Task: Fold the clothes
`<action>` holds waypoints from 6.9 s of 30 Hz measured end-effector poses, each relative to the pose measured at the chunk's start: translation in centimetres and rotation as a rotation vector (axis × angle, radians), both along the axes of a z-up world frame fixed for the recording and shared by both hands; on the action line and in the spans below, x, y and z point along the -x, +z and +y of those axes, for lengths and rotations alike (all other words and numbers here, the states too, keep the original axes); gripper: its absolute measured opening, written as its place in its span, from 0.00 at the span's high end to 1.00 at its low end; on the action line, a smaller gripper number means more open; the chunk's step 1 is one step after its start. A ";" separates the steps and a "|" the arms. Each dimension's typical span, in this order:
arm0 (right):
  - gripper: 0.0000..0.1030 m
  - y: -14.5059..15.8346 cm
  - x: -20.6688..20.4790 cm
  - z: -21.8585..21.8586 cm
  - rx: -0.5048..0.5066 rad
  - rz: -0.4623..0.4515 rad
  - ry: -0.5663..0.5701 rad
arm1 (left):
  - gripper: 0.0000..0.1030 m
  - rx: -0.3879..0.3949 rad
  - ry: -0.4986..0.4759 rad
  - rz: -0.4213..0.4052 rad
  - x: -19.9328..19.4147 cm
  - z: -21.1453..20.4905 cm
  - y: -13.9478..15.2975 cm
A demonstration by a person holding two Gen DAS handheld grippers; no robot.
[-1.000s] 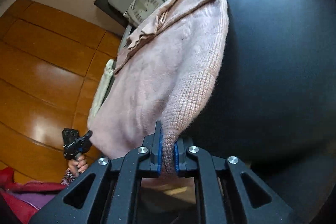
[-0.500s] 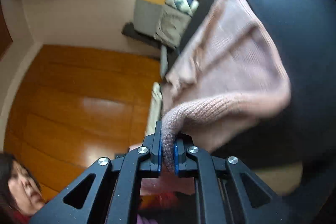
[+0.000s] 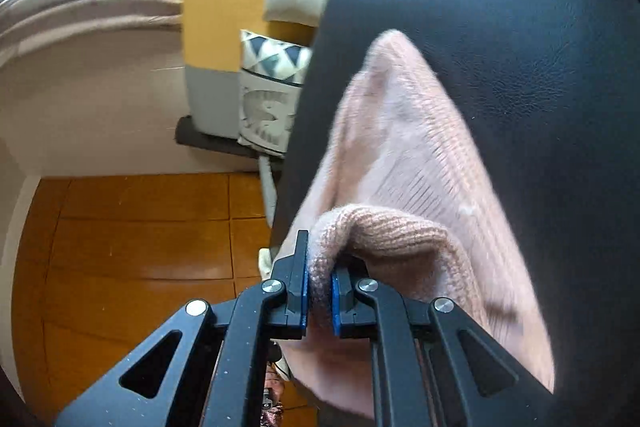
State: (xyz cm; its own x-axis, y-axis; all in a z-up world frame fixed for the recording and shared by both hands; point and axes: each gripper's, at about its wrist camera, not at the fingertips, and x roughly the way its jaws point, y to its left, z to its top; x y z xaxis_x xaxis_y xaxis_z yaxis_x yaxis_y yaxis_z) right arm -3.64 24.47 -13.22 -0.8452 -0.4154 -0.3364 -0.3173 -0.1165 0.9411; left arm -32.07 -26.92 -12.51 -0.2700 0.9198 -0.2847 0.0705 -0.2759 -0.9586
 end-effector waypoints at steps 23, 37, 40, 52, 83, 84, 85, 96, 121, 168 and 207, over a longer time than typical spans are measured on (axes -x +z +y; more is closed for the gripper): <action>0.49 1.1 1.3 3.6 0.192 0.069 -0.103 | 0.85 -0.060 0.051 -0.161 4.9 0.8 -1.3; 0.43 1.7 2.9 1.4 -0.010 0.049 0.032 | 0.85 0.198 -0.107 0.038 2.2 0.8 2.2; 0.43 2.7 1.0 2.9 -0.161 0.068 -0.184 | 0.84 0.332 -0.043 0.119 1.9 -0.3 3.3; 0.43 6.3 1.2 -10.1 -0.745 -0.080 0.327 | 0.83 0.494 -0.266 0.337 -4.6 -0.3 5.2; 0.94 5.3 -4.1 -7.1 -1.095 -0.288 0.241 | 0.94 0.759 -0.343 0.552 -8.8 0.3 7.8; 0.94 5.8 -4.7 -6.9 -1.077 -0.269 0.220 | 0.95 0.733 -0.325 0.554 -8.7 0.2 8.1; 0.94 6.4 -5.2 -6.9 -1.064 -0.253 0.206 | 0.95 0.696 -0.302 0.554 -9.0 -0.5 8.7; 0.94 3.6 -7.0 -5.7 -0.992 -0.347 0.157 | 0.95 0.707 -0.246 0.459 -9.9 -3.7 5.7; 0.81 8.2 -2.2 -23.8 -1.279 0.041 0.452 | 0.87 0.878 -0.347 0.838 -18.6 7.4 8.5; 0.66 6.9 -5.5 -11.4 -1.066 -0.253 0.082 | 0.84 0.812 -0.153 0.739 -18.8 2.8 3.5; 0.86 5.3 10.9 -19.2 -1.077 -0.043 0.455 | 0.85 1.031 -0.227 0.827 -12.1 11.8 6.1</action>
